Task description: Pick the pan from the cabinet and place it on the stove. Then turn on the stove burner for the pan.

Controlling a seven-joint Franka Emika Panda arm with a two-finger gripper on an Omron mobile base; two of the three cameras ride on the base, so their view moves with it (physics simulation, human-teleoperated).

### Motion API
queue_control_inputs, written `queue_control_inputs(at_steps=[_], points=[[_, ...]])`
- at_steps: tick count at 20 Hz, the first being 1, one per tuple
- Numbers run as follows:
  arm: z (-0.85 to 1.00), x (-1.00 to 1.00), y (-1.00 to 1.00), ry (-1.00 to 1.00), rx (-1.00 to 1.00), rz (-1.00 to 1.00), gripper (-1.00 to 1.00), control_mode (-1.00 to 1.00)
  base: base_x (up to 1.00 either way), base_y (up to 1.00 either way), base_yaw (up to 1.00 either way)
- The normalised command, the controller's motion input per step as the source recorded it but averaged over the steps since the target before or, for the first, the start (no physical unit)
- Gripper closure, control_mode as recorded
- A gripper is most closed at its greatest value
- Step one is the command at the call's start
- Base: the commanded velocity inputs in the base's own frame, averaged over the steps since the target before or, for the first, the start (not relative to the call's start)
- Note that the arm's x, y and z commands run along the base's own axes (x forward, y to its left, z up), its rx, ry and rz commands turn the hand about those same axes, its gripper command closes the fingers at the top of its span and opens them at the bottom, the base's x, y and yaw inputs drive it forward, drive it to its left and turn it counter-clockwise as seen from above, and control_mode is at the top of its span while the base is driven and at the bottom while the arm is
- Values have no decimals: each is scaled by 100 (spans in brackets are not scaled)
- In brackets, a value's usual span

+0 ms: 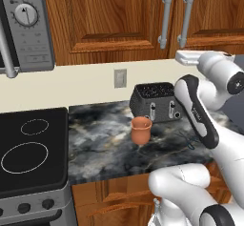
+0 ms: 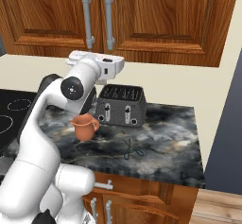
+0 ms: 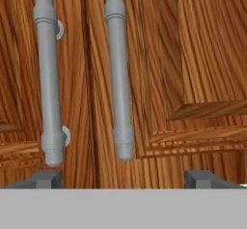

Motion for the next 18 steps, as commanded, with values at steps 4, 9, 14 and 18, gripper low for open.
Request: queue_control_inputs(at_steps=[4, 9, 14, 18], points=[[27, 24, -4, -5, 0, 0, -100, -100, 0, 0, 0], [29, 28, 0, 0, 0, 0, -100, -100, 0, 0, 0], [19, 30, -6, 0, 0, 0, -100, -100, 0, 0, 0], [11, 32, -9, 0, 0, 0, -100, -100, 0, 0, 0]])
